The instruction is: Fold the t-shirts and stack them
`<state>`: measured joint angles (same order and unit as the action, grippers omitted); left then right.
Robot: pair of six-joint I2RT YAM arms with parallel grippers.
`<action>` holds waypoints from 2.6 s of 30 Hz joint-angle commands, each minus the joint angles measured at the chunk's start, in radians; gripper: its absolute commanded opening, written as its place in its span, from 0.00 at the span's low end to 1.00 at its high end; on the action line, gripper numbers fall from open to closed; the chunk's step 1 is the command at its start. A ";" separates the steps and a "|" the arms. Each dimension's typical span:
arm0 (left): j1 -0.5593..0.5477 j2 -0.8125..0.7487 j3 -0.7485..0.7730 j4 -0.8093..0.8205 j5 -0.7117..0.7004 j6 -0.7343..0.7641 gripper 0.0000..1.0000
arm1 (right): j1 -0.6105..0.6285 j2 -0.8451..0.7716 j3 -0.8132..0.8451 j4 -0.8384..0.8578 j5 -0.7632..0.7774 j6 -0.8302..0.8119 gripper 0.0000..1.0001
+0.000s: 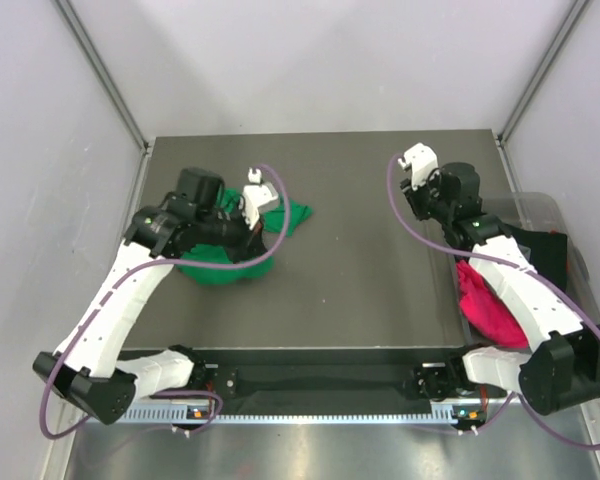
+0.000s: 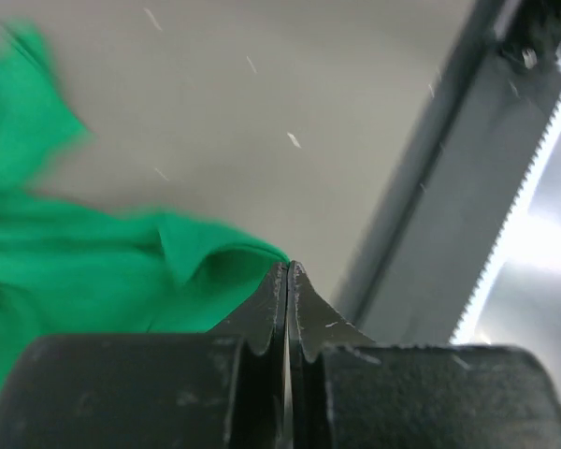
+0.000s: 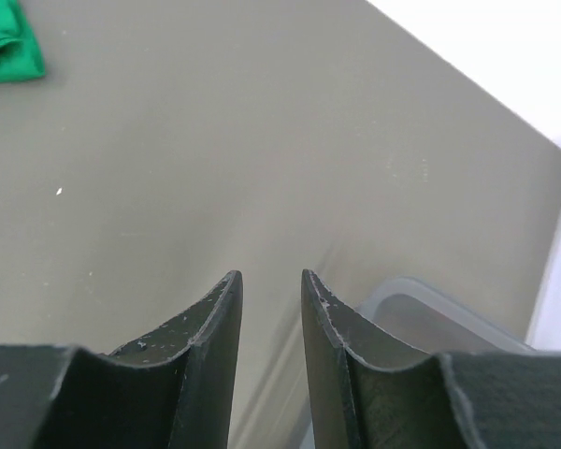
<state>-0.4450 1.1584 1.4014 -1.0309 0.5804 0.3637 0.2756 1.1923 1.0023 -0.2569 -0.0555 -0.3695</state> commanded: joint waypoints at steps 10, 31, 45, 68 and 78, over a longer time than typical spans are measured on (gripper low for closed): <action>-0.001 0.062 0.184 0.095 -0.047 -0.081 0.00 | -0.012 -0.048 -0.062 -0.031 -0.342 -0.040 0.34; -0.011 0.716 1.065 0.212 -0.223 -0.158 0.00 | -0.015 -0.163 -0.156 -0.004 -0.478 0.000 0.40; -0.012 0.940 1.176 0.592 -0.807 0.012 0.00 | 0.316 0.166 -0.007 -0.105 -0.508 -0.144 0.46; 0.084 0.702 0.717 0.743 -0.852 -0.074 0.00 | 0.550 0.795 0.421 -0.030 -0.530 -0.051 0.55; 0.107 0.669 0.691 0.713 -0.846 -0.097 0.00 | 0.557 0.877 0.481 0.067 -0.504 0.001 0.31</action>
<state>-0.3500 1.8912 2.1025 -0.3595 -0.2596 0.2878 0.8173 2.0544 1.4292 -0.2626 -0.5457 -0.3931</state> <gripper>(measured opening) 0.011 0.410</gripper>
